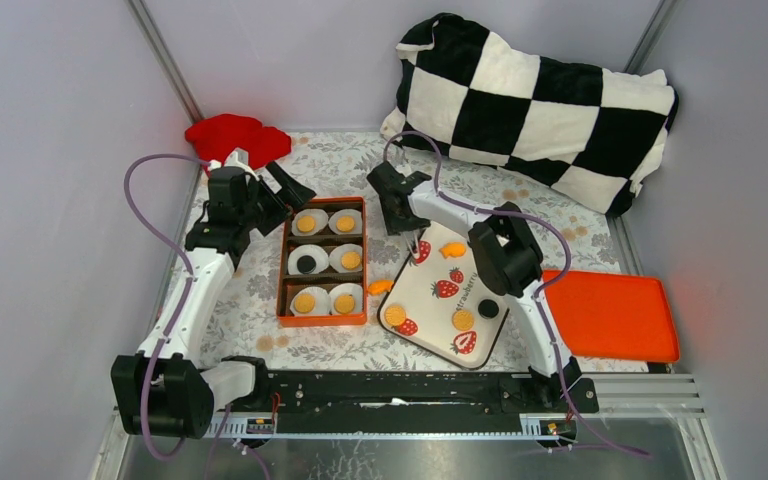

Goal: Pack the cookies

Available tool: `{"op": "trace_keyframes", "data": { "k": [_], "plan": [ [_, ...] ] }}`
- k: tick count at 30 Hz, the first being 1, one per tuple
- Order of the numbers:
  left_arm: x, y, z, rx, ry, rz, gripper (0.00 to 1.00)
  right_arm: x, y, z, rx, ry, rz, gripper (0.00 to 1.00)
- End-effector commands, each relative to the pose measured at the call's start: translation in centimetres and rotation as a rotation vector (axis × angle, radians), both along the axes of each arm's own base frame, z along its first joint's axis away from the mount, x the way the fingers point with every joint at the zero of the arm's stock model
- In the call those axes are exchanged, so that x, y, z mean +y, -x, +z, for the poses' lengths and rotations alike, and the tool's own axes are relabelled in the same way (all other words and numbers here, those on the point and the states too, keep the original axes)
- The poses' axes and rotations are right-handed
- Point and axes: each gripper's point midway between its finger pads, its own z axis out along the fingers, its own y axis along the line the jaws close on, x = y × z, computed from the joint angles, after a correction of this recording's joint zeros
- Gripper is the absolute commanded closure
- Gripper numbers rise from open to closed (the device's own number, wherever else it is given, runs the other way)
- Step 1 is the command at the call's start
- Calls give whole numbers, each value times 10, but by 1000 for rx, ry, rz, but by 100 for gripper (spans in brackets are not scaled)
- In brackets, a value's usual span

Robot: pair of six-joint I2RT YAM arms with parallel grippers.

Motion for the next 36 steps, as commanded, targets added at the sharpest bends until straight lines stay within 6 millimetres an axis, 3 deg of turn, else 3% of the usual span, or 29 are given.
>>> {"op": "trace_keyframes", "data": {
  "k": [1, 5, 8, 11, 17, 23, 29, 36],
  "plan": [
    [-2, -4, 16, -88, -22, -27, 1, -11, -1, 50, -78, 10, -6, 35],
    [-8, 0, 33, -118, -30, -42, 1, -45, 9, 95, -185, 60, -61, 35],
    [-15, 6, 47, -149, -48, -55, 1, -81, 33, 123, -236, 103, -124, 35],
    [-28, 10, 54, -166, -44, -79, 1, -114, 68, 132, -253, 101, -186, 35],
    [-66, 16, 52, -154, -34, -170, 1, -178, 157, 108, -154, 103, -350, 37],
    [-94, 21, 52, -165, -13, -235, 1, -222, 223, 78, -65, 127, -491, 41],
    [-117, 27, 52, -174, -4, -301, 1, -227, 245, 92, -31, 85, -610, 44],
    [-130, 24, 44, -168, 10, -346, 1, -243, 235, 80, -25, 158, -661, 41]
  ]
}}
